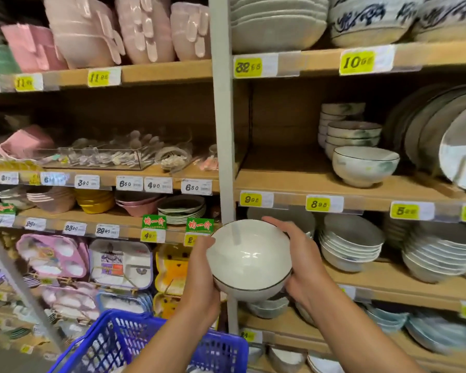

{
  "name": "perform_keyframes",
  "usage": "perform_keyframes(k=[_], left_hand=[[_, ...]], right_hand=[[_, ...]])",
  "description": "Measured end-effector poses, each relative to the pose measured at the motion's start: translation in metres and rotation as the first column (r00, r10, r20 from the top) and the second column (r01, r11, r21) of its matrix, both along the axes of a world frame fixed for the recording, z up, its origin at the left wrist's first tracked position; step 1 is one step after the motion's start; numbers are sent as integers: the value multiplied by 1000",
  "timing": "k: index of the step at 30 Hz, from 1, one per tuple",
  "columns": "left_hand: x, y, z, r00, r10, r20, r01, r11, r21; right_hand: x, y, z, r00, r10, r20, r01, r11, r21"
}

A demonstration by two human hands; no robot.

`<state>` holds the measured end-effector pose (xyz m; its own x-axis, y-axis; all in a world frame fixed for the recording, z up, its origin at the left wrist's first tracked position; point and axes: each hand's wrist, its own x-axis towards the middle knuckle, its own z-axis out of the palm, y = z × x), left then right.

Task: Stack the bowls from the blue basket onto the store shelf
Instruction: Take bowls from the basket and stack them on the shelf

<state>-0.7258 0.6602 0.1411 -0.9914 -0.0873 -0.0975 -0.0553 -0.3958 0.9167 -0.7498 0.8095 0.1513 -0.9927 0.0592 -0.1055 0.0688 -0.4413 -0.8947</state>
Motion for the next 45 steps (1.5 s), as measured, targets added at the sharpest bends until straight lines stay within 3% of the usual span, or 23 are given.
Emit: perform_keyframes(k=[8,17,35,45], left_hand=[[-6,95,34,995,-73,68,65,992,112],[-32,166,78,983,-185,-15,185,968,168],[-120,206,129,902,-349,-253,335,937,-99],[-148,227,159,893,-395,-216,367,917,-158]], right_hand=[[18,93,32,990,-136,49,136,991,-6],[13,165,79,982,-190,-26,189,982,-8],[-62,221,141,962,-257,-95,256,966,-15],[-102,252,168,998,-60,3,60,998,7]])
